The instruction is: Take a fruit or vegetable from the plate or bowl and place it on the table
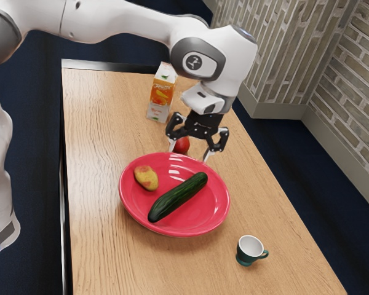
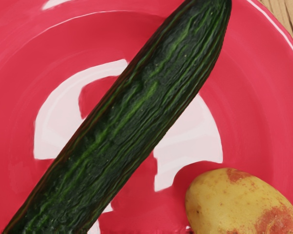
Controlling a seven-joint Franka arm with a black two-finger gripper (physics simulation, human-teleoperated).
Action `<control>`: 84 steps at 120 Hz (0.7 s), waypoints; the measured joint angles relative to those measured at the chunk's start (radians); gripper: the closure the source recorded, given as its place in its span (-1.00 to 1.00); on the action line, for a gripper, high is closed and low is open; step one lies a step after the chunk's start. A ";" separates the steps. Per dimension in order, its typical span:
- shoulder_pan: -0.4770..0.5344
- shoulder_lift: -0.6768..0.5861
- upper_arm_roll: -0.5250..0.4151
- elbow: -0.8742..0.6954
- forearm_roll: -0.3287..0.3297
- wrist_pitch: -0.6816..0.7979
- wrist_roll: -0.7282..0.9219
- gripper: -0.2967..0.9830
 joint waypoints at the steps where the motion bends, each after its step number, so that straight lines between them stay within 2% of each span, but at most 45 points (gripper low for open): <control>1: 0.001 0.001 0.001 0.003 0.000 0.002 -0.001 -0.53; 18: 0.055 0.009 0.011 0.019 0.005 0.025 -0.030 -0.54; 38: 0.161 0.023 0.011 0.065 0.087 -0.047 -0.183 -0.54; 58: 0.145 0.028 0.012 0.074 0.134 -0.145 -0.365 -0.54; 84: 0.126 0.061 0.006 0.123 0.142 -0.222 -0.579 -0.54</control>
